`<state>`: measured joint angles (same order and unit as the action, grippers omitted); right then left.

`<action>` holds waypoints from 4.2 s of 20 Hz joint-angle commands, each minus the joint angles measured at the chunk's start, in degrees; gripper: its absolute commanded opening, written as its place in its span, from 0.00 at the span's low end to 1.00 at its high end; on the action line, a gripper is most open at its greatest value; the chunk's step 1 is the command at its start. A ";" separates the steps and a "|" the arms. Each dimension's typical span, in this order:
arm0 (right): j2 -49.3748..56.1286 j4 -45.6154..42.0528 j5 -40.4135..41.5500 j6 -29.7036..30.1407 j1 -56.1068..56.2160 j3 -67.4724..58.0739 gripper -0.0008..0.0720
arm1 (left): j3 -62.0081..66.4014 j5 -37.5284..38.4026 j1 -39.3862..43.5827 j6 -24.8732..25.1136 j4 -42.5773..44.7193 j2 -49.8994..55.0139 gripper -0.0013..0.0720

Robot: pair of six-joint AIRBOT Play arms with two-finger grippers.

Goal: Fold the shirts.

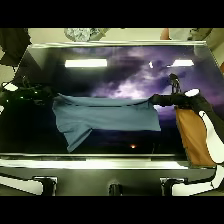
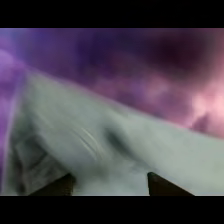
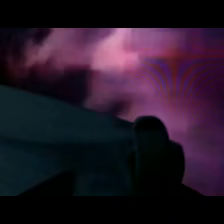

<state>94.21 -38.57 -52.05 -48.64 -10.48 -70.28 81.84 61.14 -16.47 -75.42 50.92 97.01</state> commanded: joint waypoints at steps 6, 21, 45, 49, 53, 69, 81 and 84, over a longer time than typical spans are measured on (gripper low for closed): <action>-12.81 -15.02 -29.57 -2.95 -10.12 -0.63 0.81 | -0.66 22.49 -7.91 -1.75 9.92 -3.98 0.59; -16.33 -27.89 -35.78 -5.42 -10.27 0.04 0.78 | -31.43 3.34 -4.70 3.89 1.70 -10.78 0.46; -7.41 -11.02 -14.25 -4.98 -10.27 18.91 0.07 | -29.88 3.48 -4.52 7.52 1.77 -15.10 0.05; -14.23 -11.69 -17.92 -1.42 -10.27 12.70 0.07 | -18.93 8.00 -4.44 7.43 2.67 -19.28 0.05; -26.53 -11.67 -18.40 -1.44 -10.38 -3.26 0.07 | -0.50 8.41 -4.39 3.50 2.58 -29.66 0.05; -59.76 -33.75 -15.43 -7.56 -10.38 -37.35 0.07 | 38.99 5.55 -4.46 -8.68 13.88 -56.52 0.05; -25.86 -30.18 -50.60 -7.54 -6.58 -32.81 0.07 | 21.75 22.49 -3.98 -4.68 13.86 -33.48 0.05; -11.32 -36.81 -39.95 -7.76 2.73 -27.98 0.07 | 9.25 18.69 -1.11 -1.46 13.88 -22.62 0.05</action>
<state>70.43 -71.00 -94.59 -56.21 -13.67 -101.58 100.84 80.79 -19.31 -79.77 65.01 65.63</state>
